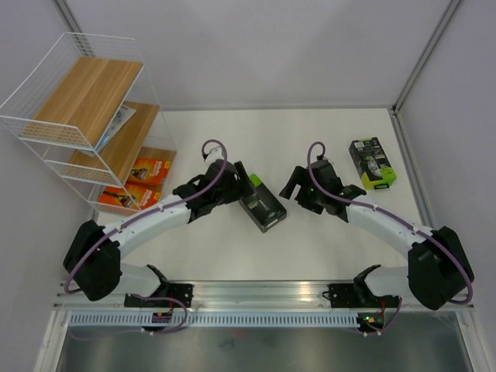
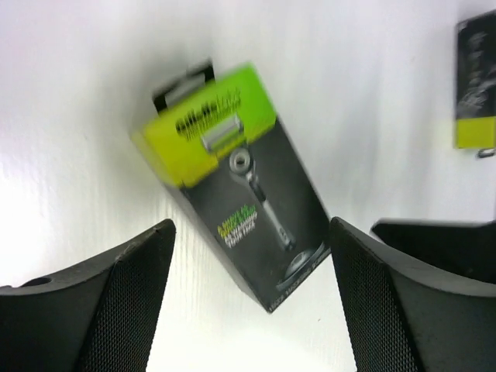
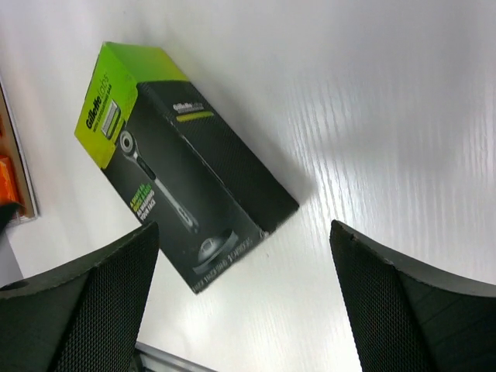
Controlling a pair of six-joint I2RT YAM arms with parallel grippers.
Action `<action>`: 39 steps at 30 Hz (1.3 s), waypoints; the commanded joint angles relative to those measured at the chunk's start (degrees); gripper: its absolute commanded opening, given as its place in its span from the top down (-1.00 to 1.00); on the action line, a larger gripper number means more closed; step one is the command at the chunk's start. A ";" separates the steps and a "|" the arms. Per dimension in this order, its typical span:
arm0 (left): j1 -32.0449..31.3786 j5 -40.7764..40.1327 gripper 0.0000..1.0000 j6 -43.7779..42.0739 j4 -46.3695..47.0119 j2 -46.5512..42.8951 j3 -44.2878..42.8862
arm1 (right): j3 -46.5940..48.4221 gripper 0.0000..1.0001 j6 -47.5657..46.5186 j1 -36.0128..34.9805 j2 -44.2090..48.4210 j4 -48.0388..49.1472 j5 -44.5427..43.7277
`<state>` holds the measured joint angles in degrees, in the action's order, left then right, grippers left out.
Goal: Place and organize the shaving razors onto the shelf
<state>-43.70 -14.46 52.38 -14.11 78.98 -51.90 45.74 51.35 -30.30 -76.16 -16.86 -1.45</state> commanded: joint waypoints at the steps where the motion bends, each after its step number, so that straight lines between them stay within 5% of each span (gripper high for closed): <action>1: 10.34 5.35 -0.72 -12.87 -0.06 -3.05 -4.08 | -4.32 -0.92 5.76 -0.46 5.91 -1.78 -1.28; 4: 17.31 12.67 -0.72 -18.62 2.50 0.72 -7.42 | -10.37 -0.85 12.26 -0.46 10.13 2.26 1.18; 9: 20.32 19.80 -0.68 -22.93 3.82 12.13 -14.36 | -15.24 -0.81 18.95 -1.95 13.49 8.51 1.02; 17: 20.50 32.37 -0.53 -19.17 10.67 22.44 -13.07 | -11.39 -0.81 18.44 -4.84 0.87 16.33 4.53; 29: 12.86 36.87 -0.41 -15.12 18.50 17.26 1.17 | -2.06 -0.79 10.36 -4.59 -10.93 12.74 4.97; 39: 1.09 25.11 -0.39 -3.96 16.84 2.17 14.19 | 7.85 -0.70 -4.21 2.35 -18.04 8.34 6.98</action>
<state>-37.30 9.76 40.75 2.48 86.87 -40.18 47.81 54.43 -28.29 -90.19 -9.65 2.92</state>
